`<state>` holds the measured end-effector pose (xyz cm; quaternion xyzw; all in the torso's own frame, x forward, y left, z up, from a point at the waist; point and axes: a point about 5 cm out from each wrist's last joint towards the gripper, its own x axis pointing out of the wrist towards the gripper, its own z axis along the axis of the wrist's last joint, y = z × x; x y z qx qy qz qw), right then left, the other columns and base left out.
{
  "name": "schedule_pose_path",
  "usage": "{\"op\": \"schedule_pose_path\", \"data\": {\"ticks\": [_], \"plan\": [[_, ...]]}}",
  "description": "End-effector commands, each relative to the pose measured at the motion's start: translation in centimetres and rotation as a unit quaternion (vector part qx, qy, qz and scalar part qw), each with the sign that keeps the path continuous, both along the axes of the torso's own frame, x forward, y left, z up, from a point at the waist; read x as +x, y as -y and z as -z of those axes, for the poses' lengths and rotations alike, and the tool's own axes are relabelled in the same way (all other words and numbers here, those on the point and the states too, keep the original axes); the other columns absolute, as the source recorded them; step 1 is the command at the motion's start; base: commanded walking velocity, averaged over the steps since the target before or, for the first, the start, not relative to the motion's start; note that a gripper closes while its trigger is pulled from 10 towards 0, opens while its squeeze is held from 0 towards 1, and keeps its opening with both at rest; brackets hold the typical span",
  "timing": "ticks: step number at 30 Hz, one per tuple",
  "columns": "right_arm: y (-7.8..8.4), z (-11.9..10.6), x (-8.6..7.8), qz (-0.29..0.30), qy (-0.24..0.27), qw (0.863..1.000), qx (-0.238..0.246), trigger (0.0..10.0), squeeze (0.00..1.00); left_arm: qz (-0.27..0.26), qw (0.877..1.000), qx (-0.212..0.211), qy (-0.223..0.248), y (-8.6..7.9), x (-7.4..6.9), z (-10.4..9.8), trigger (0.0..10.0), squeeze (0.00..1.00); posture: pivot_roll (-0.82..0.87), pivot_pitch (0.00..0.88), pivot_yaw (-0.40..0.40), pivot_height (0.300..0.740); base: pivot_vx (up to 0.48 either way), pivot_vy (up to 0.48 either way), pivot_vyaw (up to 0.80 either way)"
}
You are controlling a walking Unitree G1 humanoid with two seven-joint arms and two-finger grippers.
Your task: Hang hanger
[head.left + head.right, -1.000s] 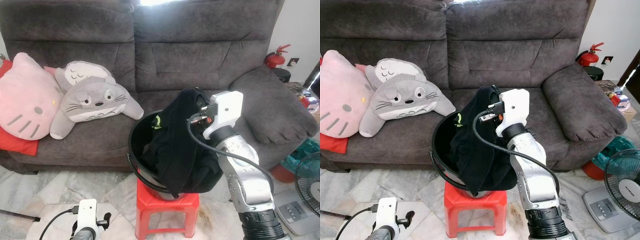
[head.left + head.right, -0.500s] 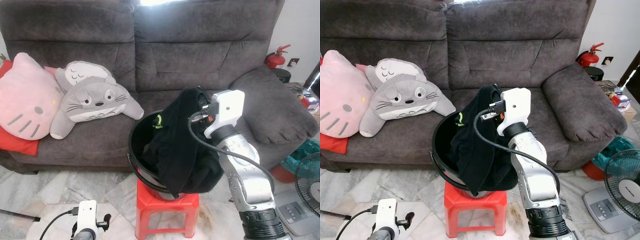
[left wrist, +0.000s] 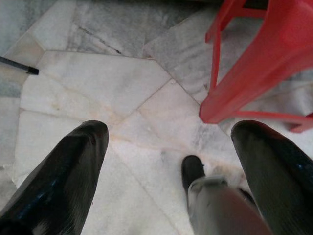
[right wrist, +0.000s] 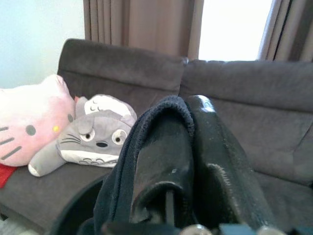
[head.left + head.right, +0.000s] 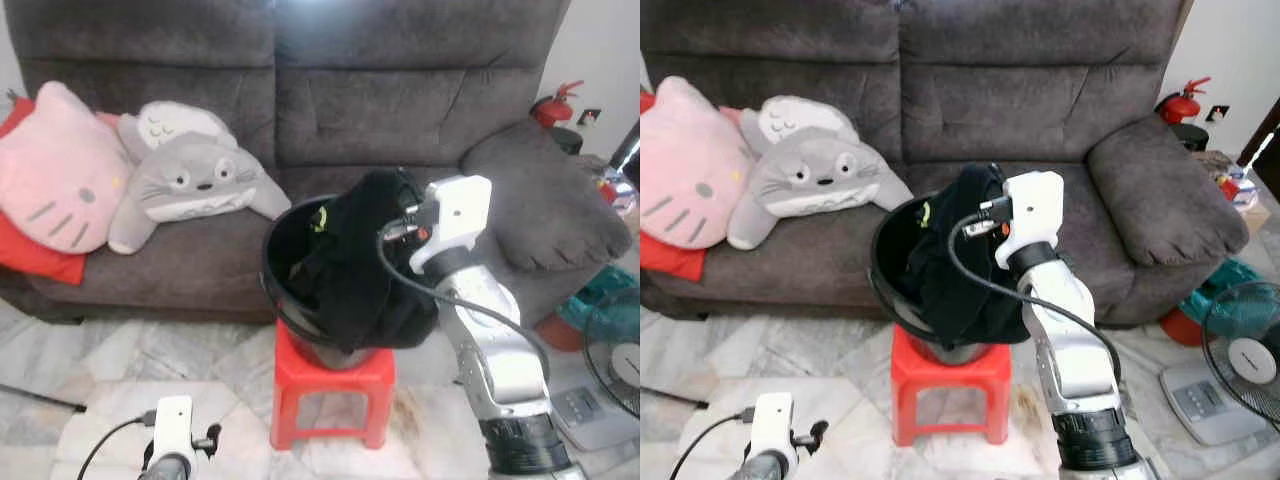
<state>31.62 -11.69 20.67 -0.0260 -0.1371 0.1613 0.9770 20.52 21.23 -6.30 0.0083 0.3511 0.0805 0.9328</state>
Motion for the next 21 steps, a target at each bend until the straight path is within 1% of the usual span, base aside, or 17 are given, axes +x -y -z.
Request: {"op": "schedule_pose_path", "data": {"ticks": [1,13,21], "plan": [[0.1,-0.3,0.1,0.002,0.003,1.0,0.002,10.0,0.0,-0.008,1.0,0.0,-0.003,-0.3,-0.1,0.0,10.0,0.0,-0.09,0.0,0.007,0.716,-0.33,0.0,0.0],[0.1,-0.7,0.4,0.001,0.009,1.0,0.003,10.0,0.0,-0.01,1.0,-0.002,-0.001,-0.1,0.1,-0.1,10.0,0.0,-0.09,0.0,-0.002,0.716,-0.328,0.0,0.0],[0.2,-1.4,0.5,0.002,0.024,1.0,0.006,10.0,0.0,-0.008,1.0,-0.003,0.0,0.0,0.3,-0.1,10.0,0.0,-0.11,0.0,0.004,0.716,-0.329,0.0,0.0]]}}
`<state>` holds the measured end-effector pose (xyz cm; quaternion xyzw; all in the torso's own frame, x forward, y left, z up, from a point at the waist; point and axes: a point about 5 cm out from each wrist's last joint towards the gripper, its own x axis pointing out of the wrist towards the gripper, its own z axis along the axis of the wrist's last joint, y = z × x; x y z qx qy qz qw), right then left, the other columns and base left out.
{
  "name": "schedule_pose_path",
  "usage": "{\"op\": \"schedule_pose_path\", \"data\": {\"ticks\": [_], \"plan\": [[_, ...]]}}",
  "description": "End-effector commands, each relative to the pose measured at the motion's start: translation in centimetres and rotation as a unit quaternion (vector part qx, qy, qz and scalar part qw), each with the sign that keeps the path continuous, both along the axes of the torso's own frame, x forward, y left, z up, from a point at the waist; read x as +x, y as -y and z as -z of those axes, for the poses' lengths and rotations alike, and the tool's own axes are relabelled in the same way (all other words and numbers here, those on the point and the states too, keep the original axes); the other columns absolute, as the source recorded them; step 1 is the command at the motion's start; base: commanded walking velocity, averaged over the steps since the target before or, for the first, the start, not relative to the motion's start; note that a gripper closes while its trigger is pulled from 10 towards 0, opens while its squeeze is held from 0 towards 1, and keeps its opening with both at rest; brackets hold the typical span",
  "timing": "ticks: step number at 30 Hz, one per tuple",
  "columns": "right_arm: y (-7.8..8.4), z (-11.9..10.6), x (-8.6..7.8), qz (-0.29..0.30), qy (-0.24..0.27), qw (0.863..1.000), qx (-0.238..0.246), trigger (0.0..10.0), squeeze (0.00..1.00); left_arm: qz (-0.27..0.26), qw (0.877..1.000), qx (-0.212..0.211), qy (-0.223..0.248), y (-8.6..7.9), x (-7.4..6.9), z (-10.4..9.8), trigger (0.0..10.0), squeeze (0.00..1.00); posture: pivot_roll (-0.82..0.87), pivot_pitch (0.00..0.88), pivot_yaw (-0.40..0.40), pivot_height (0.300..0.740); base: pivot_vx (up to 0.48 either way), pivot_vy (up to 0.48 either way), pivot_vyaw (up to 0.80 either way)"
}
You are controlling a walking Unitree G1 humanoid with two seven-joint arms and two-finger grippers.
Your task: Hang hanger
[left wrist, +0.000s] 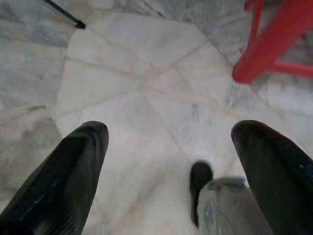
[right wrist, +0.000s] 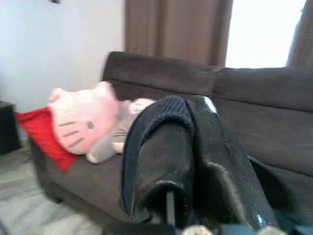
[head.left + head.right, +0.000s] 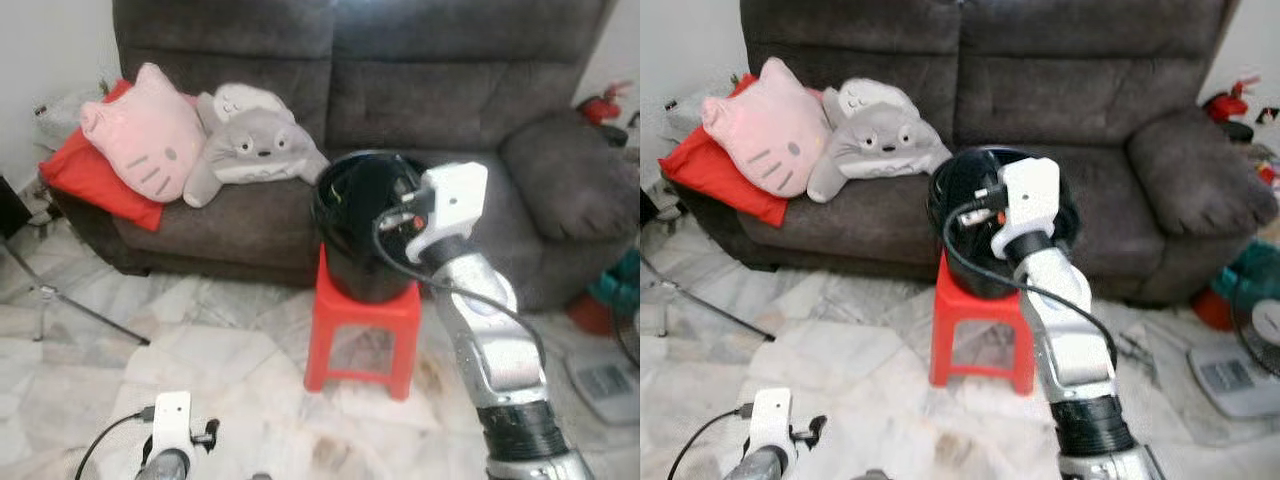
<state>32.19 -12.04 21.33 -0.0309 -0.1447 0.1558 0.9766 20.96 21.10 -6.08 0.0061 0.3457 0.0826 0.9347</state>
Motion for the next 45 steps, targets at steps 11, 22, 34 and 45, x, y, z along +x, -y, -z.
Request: {"op": "schedule_pose_path", "data": {"ticks": [11,22,34,45], "plan": [[-1.4,-2.2,-0.9,-0.055,0.059,0.996,0.025,10.0,0.0,-0.005,1.0,-0.004,-0.007,0.0,-0.1,0.1,10.0,0.0,-0.12,0.0,0.005,0.716,-0.33,0.0,0.0],[-1.7,-2.2,-1.4,-0.105,0.055,0.992,0.046,10.0,0.0,-0.004,1.0,-0.002,-0.014,-0.1,-0.4,0.3,10.0,0.0,-0.12,0.0,0.003,0.716,-0.208,0.0,0.0],[3.2,2.5,0.5,0.025,-0.048,0.997,0.061,10.0,0.0,0.001,1.0,-0.002,-0.021,0.1,-0.6,0.5,10.0,0.0,-0.13,0.0,0.005,0.716,0.0,0.0,0.0],[8.7,11.9,-0.9,0.215,-0.201,0.951,0.097,10.0,0.0,-0.01,1.0,0.005,-0.021,-0.8,-0.9,0.4,10.0,0.0,-0.09,0.0,0.007,0.716,0.0,0.0,0.0]]}}
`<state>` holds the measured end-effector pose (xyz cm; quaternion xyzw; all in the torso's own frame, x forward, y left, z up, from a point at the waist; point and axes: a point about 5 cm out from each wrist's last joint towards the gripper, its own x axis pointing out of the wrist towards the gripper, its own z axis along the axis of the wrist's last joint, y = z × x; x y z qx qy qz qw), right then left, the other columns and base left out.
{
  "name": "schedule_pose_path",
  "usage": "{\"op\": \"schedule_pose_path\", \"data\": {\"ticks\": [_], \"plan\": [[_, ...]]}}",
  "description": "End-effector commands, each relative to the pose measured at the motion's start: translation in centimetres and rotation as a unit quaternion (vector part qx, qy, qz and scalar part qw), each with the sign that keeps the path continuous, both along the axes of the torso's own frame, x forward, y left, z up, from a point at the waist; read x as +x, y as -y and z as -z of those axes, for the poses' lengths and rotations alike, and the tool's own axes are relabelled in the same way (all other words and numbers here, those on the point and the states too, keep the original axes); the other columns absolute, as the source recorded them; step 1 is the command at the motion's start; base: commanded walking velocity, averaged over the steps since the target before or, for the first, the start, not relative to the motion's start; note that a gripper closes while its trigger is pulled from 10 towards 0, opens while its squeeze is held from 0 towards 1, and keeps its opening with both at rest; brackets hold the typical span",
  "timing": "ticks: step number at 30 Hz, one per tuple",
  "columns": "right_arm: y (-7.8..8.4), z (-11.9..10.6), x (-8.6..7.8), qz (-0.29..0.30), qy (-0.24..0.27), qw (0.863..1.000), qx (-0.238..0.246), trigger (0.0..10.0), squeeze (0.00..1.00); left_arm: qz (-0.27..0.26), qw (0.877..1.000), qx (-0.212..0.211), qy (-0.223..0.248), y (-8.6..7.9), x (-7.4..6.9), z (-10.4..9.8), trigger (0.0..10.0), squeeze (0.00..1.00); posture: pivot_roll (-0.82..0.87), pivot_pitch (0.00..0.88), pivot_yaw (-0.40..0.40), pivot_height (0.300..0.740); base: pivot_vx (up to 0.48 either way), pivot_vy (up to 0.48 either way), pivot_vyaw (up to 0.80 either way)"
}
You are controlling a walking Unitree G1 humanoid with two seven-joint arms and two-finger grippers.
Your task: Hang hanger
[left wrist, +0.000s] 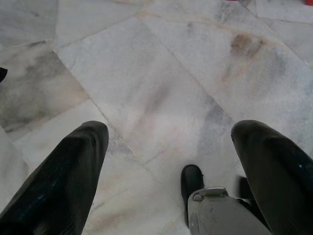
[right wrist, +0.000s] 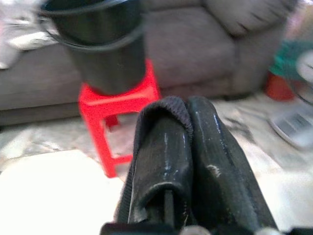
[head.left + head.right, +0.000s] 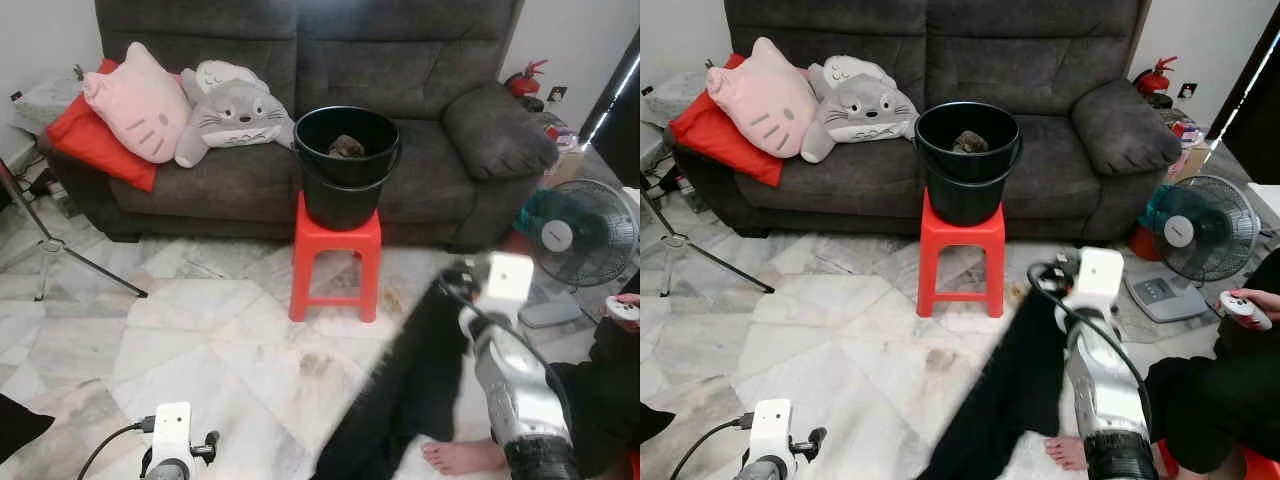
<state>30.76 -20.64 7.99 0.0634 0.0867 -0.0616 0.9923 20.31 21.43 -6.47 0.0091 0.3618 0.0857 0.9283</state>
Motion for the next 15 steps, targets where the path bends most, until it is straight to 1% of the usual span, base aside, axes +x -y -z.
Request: {"op": "schedule_pose_path", "data": {"ticks": [1,5,9,11,15], "plan": [[-0.2,-1.6,0.4,0.01,0.042,0.999,0.0,10.0,0.0,-0.008,1.0,0.003,-0.003,-0.6,-0.3,0.0,10.0,0.0,-0.09,0.0,0.01,0.716,0.0,0.0,0.0],[-1.2,-2.0,0.3,-0.007,0.072,0.997,0.006,10.0,0.0,-0.005,1.0,0.006,-0.006,-0.8,-0.4,0.0,10.0,0.0,-0.09,0.0,0.017,0.716,0.0,0.0,0.0],[-1.6,-2.3,0.3,-0.008,0.087,0.996,0.011,10.0,0.0,-0.003,1.0,0.005,-0.006,-0.7,-0.4,0.1,10.0,0.0,-0.09,0.0,0.018,0.716,0.0,0.0,0.0],[-1.8,-2.5,0.4,-0.008,0.091,0.996,0.004,10.0,0.0,-0.002,1.0,0.005,-0.005,-0.7,-0.3,0.0,10.0,0.0,-0.09,0.0,0.019,0.716,0.0,0.0,0.0],[-1.8,-2.7,0.6,-0.006,0.094,0.996,0.001,10.0,0.0,-0.001,1.0,0.005,-0.003,-0.7,-0.2,0.0,10.0,0.0,-0.08,0.0,0.018,0.716,0.0,0.0,0.0]]}}
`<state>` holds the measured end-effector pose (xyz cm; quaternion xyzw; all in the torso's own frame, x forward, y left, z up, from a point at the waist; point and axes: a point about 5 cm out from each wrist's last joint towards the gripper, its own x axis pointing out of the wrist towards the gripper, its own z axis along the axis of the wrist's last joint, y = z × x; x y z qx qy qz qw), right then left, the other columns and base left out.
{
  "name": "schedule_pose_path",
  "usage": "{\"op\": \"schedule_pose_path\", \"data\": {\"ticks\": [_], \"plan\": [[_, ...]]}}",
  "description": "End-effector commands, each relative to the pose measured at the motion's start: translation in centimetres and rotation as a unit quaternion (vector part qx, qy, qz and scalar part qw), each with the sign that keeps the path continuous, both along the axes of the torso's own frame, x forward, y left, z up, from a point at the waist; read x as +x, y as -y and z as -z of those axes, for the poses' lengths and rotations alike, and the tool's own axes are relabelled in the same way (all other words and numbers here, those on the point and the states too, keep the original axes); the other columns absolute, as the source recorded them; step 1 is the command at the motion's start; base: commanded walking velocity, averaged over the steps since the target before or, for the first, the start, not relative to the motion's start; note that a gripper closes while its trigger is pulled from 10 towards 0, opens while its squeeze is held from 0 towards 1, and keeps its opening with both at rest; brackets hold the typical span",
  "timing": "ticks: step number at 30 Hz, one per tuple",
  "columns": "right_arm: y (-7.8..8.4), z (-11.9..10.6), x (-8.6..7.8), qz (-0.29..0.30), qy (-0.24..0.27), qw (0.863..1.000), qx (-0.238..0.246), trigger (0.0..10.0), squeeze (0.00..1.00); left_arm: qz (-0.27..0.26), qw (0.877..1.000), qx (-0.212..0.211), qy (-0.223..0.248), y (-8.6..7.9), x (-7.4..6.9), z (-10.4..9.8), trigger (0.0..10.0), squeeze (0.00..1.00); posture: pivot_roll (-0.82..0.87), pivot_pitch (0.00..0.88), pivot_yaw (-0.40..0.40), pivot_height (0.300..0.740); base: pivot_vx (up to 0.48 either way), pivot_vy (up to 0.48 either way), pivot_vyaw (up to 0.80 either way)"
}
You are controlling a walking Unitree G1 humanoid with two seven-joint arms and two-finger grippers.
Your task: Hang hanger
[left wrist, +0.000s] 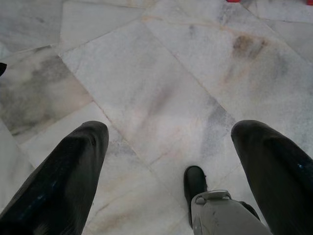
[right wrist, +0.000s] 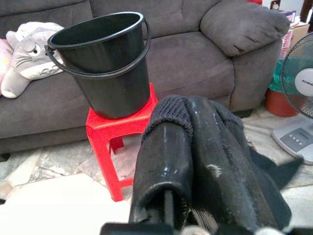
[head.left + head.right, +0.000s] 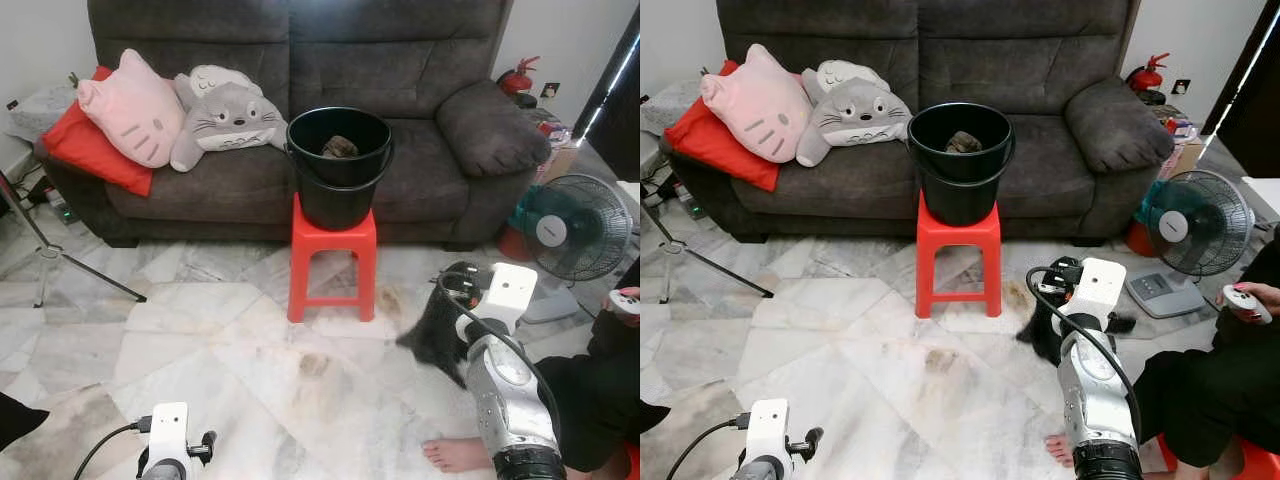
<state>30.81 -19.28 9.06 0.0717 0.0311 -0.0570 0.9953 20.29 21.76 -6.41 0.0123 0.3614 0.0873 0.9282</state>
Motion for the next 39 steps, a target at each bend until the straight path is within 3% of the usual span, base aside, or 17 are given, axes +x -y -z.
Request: {"op": "schedule_pose_path", "data": {"ticks": [1,13,39], "plan": [[-0.36,-1.77,0.58,-0.004,0.041,0.999,-0.004,10.0,0.0,-0.002,1.0,0.002,-0.003,-0.33,-0.17,0.03,10.0,0.0,-0.08,0.0,0.017,0.716,0.0,0.0,0.0],[-0.51,-2.27,0.64,-0.01,0.057,0.998,-0.029,10.0,0.0,-0.002,1.0,0.0,0.001,-0.2,-0.16,0.02,10.0,0.0,-0.08,0.0,0.014,0.716,0.0,0.0,0.09],[-0.11,-2.57,0.95,-0.015,0.069,0.996,-0.049,10.0,0.0,0.008,1.0,-0.002,-0.001,0.41,-0.13,0.13,10.0,0.0,-0.09,0.0,0.014,0.716,0.0,0.0,0.8]]}}
